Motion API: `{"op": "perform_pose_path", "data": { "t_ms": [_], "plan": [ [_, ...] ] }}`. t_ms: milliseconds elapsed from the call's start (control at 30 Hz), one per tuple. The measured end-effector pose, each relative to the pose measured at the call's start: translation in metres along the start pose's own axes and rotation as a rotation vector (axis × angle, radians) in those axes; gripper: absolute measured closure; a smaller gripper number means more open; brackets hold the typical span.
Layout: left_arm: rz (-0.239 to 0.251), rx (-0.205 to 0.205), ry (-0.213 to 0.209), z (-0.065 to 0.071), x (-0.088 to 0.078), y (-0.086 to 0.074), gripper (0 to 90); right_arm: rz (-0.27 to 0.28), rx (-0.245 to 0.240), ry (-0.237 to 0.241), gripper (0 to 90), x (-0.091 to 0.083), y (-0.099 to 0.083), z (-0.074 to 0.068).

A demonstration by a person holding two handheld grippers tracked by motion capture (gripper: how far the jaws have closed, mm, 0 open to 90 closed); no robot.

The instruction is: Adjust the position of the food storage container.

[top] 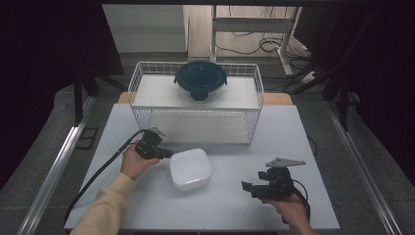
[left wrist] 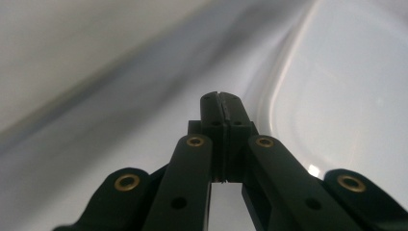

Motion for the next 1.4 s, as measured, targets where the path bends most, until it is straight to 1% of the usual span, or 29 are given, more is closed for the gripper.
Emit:
{"op": "perform_pose_path", "data": {
  "t_ms": [67,100,167,267,367,433,500,600,700,767,900,967,1100,1233,1333,1400],
  "plan": [
    [-0.019,0.014,0.005,0.003,0.003,-0.003,90.0,0.000,-0.002,0.003,21.5,0.000,0.000,-0.001],
    [-0.015,0.007,0.003,0.005,0.004,-0.003,89.9,-0.001,-0.004,0.003,21.5,0.000,0.000,-0.001],
    [-0.025,0.024,0.002,0.008,0.005,-0.006,90.0,-0.001,-0.004,0.003,21.5,0.000,0.000,-0.001],
    [-0.032,0.046,-0.014,0.016,0.004,-0.011,89.9,-0.001,0.000,0.000,21.5,0.000,0.000,0.000],
    [-0.041,0.056,-0.028,0.023,0.004,-0.017,89.9,0.001,0.003,-0.003,21.5,-0.001,0.000,0.001],
    [-0.043,0.058,-0.027,0.027,0.004,-0.022,89.9,0.002,0.002,-0.001,21.5,-0.001,0.000,0.001],
    [-0.043,0.055,-0.041,0.031,0.003,-0.026,89.9,0.003,0.000,0.000,21.5,-0.001,0.001,0.000],
    [-0.044,0.069,-0.054,0.037,0.002,-0.031,89.9,0.006,-0.002,0.000,21.5,-0.002,0.001,-0.001],
    [-0.042,0.067,-0.071,0.045,0.003,-0.034,89.9,0.008,-0.002,0.001,21.5,-0.003,0.002,-0.001],
    [-0.044,0.075,-0.084,0.050,0.003,-0.036,89.9,0.008,0.000,0.000,21.5,-0.003,0.002,-0.001],
    [-0.049,0.059,-0.101,0.061,0.003,-0.040,89.9,0.010,-0.001,-0.001,21.5,-0.004,0.002,-0.001],
    [-0.051,0.072,-0.107,0.066,0.003,-0.043,89.8,0.010,-0.001,0.000,21.5,-0.004,0.002,-0.001],
    [-0.046,0.073,-0.118,0.072,0.004,-0.046,89.8,0.007,-0.001,0.001,21.5,-0.003,0.002,-0.002],
    [-0.045,0.070,-0.149,0.079,0.008,-0.048,89.8,0.007,-0.004,0.001,21.5,-0.002,0.002,-0.003],
    [-0.049,0.060,-0.163,0.084,0.012,-0.048,89.8,0.004,-0.003,0.002,21.5,-0.002,0.001,-0.003],
    [-0.042,0.053,-0.177,0.086,0.013,-0.047,89.9,0.004,-0.003,0.001,21.5,-0.002,0.001,-0.003]
  ]
}}
Point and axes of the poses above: each handheld gripper's, and its own axes: x roughly forward along the jaws, y roughly out of its top, z roughly to its right, the point moved 5 cm from there along x, roughly forward along the jaws, and after that the axes turned 2 degrees about -z, right-handed, at the moved point
